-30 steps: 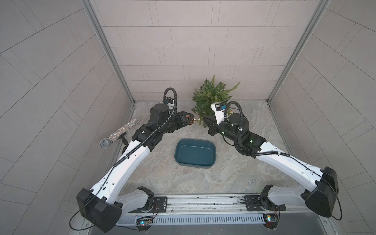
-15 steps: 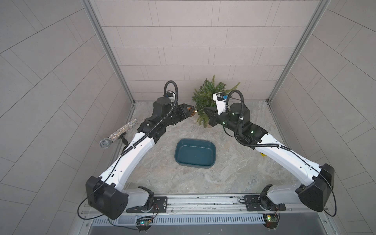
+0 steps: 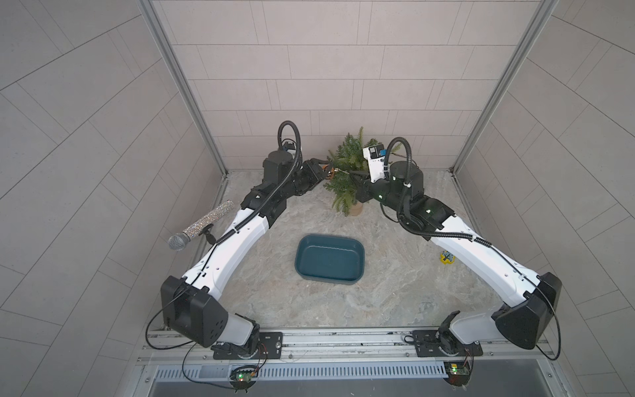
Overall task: Decorate the small christmas tree with ornaments
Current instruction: Hang an ornament on the christmas tree.
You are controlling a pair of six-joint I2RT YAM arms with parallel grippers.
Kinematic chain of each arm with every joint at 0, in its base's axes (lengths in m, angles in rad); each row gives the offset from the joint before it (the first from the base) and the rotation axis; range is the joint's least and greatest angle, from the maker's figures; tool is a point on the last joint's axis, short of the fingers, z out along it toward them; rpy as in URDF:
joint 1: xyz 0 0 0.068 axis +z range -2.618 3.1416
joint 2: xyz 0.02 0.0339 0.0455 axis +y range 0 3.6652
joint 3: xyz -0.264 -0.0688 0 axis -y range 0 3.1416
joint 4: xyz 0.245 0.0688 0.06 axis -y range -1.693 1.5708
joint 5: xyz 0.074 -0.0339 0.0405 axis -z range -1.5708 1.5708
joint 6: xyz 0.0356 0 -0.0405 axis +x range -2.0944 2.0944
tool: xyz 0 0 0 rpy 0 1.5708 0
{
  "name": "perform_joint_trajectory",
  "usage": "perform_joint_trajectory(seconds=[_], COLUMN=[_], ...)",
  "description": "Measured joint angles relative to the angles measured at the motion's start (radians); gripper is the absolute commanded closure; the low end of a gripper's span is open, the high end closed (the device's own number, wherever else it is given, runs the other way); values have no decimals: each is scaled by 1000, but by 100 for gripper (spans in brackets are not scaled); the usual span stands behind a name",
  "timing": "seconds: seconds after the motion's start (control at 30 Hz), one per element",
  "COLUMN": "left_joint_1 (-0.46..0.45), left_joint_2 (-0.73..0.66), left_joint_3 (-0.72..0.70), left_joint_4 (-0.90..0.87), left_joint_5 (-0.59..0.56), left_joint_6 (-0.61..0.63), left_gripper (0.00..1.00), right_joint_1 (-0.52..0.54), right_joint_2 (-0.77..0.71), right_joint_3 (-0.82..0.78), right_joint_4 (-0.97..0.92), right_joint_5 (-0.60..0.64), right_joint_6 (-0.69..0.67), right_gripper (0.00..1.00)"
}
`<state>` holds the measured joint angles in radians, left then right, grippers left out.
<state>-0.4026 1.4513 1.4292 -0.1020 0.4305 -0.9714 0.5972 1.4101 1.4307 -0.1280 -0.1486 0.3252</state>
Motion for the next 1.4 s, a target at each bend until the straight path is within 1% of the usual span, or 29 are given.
perform_joint_trajectory(seconds=[0.3, 0.53, 0.6, 0.7, 0.77, 1.07, 1.4], left_joint_1=[-48, -65, -65, -67, -69, -77, -79], left_joint_2=[59, 75, 75, 75, 75, 80, 90], left_joint_3=[103, 118, 124, 135, 142, 164, 173], left_joint_4=[5, 3, -3, -15, -19, -39, -53], left_joint_5=[-5, -6, -8, -10, -13, -31, -37], left_joint_6=[-8, -8, -6, -4, 0, 9, 12], left_gripper=[68, 68, 68, 68, 68, 68, 68], right_joint_1=[-40, -55, -58, -60, -60, -51, -18], right_joint_2=[-4, -4, -4, -4, -4, 6, 57], right_joint_3=[21, 25, 26, 27, 29, 80, 103], right_joint_4=[-32, -41, -41, -41, -40, -41, -43], right_joint_5=[0, -2, -5, -12, -26, -70, -83], right_joint_6=[-3, -3, -3, -5, -3, -4, -12], right_gripper=[100, 100, 92, 84, 80, 72, 71])
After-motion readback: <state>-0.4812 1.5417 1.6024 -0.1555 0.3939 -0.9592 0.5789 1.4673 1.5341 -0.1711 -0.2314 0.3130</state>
